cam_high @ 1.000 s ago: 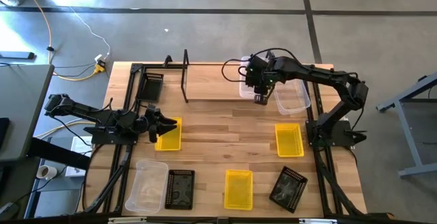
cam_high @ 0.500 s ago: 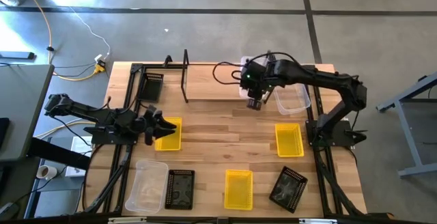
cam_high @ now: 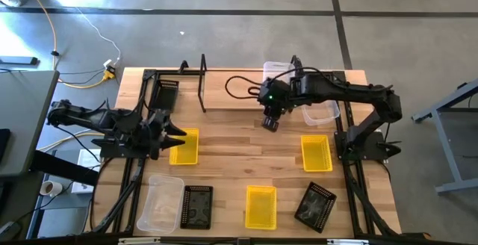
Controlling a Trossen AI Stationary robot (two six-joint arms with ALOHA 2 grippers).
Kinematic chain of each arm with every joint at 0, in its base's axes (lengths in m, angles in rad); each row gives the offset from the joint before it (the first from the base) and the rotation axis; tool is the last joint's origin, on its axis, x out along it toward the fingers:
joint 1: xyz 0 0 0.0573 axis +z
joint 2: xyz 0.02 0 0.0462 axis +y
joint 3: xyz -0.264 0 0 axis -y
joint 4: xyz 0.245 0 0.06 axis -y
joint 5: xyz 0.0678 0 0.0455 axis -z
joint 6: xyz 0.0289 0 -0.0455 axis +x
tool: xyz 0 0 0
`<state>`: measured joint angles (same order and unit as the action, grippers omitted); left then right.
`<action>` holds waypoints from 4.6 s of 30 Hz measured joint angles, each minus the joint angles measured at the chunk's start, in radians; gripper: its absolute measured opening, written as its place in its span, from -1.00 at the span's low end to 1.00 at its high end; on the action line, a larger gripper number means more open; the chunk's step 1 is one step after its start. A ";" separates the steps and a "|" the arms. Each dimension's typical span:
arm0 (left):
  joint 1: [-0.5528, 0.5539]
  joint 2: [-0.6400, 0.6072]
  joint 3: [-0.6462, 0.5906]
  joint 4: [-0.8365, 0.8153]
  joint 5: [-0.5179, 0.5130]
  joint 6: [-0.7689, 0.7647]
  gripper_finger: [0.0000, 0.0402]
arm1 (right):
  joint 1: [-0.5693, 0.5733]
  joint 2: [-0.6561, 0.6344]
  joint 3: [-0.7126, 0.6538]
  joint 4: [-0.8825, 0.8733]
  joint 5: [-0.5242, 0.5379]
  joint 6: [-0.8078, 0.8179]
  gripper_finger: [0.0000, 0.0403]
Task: Stack baskets on shelf by color
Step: Put the top left yellow bin on the shelf
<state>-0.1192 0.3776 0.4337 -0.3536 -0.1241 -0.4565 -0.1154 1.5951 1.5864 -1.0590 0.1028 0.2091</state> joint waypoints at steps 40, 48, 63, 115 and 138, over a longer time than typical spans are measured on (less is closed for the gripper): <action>-0.138 0.692 0.206 -0.332 0.109 -0.013 -0.17 | 0.077 0.000 -0.001 0.002 0.089 0.079 -0.63; -0.140 0.806 0.206 -0.339 0.128 0.005 -0.17 | 0.077 0.000 -0.002 0.002 0.089 0.078 -0.63; -0.139 0.901 0.206 -0.343 0.096 -0.046 -0.74 | 0.077 0.001 -0.002 0.002 0.090 0.052 -0.63; 0.477 1.045 0.681 -0.249 -0.130 0.862 -0.99 | 0.076 0.001 -0.002 -0.006 0.369 0.393 -0.63; 0.585 1.236 0.681 -0.251 -0.144 0.888 -1.00 | 0.076 0.001 -0.002 -0.006 0.359 0.386 -0.63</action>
<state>0.4656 1.6139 1.1149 -0.6046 -0.2686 0.4316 -0.0395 1.5959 1.5848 -1.0649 0.4614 0.5949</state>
